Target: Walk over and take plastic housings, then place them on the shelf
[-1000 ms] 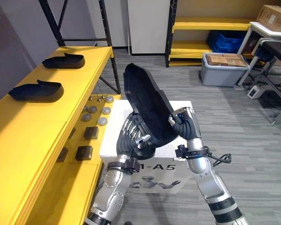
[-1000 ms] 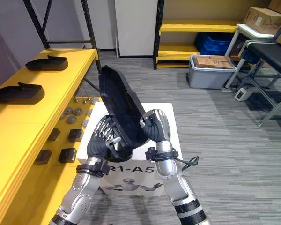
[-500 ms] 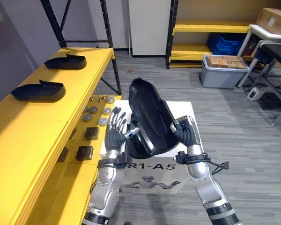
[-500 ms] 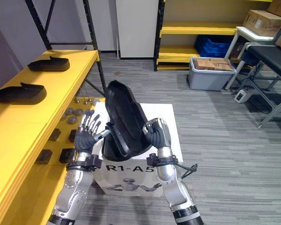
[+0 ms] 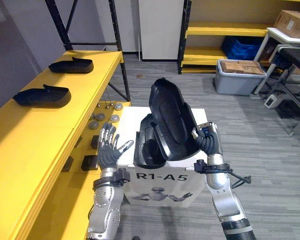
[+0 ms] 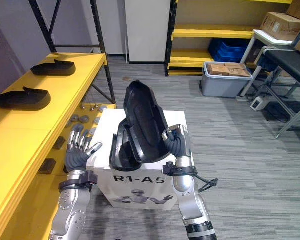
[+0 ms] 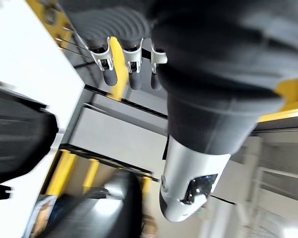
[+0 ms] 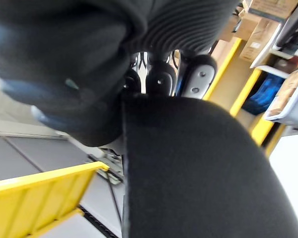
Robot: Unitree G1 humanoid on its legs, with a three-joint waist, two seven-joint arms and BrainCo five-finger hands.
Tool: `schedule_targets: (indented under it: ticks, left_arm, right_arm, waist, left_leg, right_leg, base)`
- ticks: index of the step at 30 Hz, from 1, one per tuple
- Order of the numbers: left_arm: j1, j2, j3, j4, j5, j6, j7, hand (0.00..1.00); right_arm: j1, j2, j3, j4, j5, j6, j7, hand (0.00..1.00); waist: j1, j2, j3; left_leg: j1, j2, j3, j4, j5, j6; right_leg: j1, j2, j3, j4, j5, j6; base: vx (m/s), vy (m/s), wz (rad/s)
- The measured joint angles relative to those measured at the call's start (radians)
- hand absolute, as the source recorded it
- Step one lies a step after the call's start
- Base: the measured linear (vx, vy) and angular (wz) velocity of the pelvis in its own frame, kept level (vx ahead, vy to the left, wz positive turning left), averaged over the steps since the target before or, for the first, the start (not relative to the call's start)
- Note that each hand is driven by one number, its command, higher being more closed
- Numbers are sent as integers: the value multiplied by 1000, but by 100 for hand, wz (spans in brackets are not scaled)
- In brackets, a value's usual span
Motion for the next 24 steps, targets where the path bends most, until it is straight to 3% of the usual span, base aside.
schedule_targets:
  ticks: [10, 22, 23, 24]
  left_arm:
    - [-26, 12, -136, 81, -1, 44, -44, 0]
    - [-109, 54, -153, 90, -61, 46, -5, 0]
    - [-109, 54, -151, 89, -67, 46, -2, 100]
    - [-110, 54, -146, 89, -78, 46, 2, 100]
  right_arm:
    - [-2, 0, 155, -57, 66, -37, 48, 100]
    - [-2, -19, 213, 1, 110, -37, 50, 100]
    - [-1, -21, 213, 13, 114, -37, 53, 100]
    - [4, -24, 215, 40, 118, -38, 60, 100]
  waist:
    - [0, -8, -5]
    - [-10, -9, -10]
    - [-10, -9, -10]
    - [-10, -9, -13]
  left_leg:
    - [0, 5, 9, 0, -1, -1]
    - [-6, 8, 31, 0, 0, -1]
    - [-6, 8, 31, 0, 0, -1]
    - [-6, 8, 30, 0, 1, -1]
  right_leg:
    - [-7, 4, 9, -3, 5, 0]
    - [-8, 8, 27, -34, 32, 0]
    - [-8, 8, 27, -34, 32, 0]
    - [-7, 8, 26, -33, 32, 0]
  base:
    - [0, 0, -2]
    - [-4, 4, -6]
    - [0, 0, 0]
    - [0, 0, 0]
